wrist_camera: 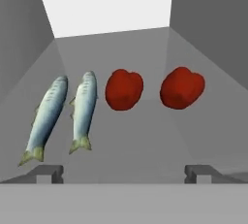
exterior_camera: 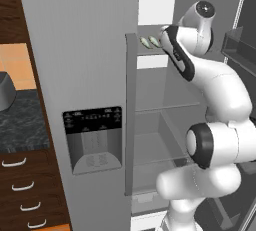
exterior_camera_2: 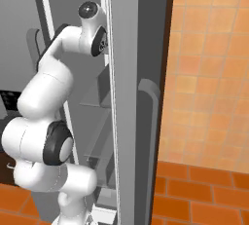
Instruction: Place one bell pepper and one fish in each tupperware on the nearby counter, to pack two identical lunches.
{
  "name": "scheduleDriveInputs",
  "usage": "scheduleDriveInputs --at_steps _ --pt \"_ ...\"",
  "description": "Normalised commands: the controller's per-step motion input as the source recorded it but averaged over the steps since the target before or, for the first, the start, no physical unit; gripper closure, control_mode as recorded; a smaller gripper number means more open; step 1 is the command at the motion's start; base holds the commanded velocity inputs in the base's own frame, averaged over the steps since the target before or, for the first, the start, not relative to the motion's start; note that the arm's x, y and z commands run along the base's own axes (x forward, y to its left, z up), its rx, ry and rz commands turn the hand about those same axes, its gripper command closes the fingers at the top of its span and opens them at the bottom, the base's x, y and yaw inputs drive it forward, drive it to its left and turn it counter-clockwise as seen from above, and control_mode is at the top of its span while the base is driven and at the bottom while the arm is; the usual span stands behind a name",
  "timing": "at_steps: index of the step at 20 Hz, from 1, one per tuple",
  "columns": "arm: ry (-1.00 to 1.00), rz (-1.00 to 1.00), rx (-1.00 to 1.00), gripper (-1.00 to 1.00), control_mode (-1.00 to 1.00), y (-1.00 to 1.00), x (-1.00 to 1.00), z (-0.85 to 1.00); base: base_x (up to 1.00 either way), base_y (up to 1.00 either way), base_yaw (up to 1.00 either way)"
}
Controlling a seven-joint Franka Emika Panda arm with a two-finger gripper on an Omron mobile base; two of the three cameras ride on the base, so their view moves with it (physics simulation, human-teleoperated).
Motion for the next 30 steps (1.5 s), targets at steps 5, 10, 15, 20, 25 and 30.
scheduleDriveInputs --at_steps 5,10,15,20,25,30 --pt "0.0 -0.01 0.06 -1.0 -1.0 -0.09 0.59 -0.09 0.0 0.0 0.0" --pt "0.0 -0.11 0.1 -1.0 -1.0 0.0 0.67 -0.22 0.0 0.0 0.0" --pt "0.03 -0.08 0.06 -1.0 -1.0 0.0 0.76 -0.05 0.0 0.0 0.0" --pt "0.02 0.0 0.03 -1.0 -1.0 0.0 0.6 -0.03 0.0 0.0 0.0" --pt "0.17 0.0 0.01 1.0 -1.0 0.0 0.08 -0.75 0.0 0.0 0.0" --pt "0.01 0.0 0.01 1.0 -1.0 0.0 0.0 -0.6 0.0 0.0 0.0"
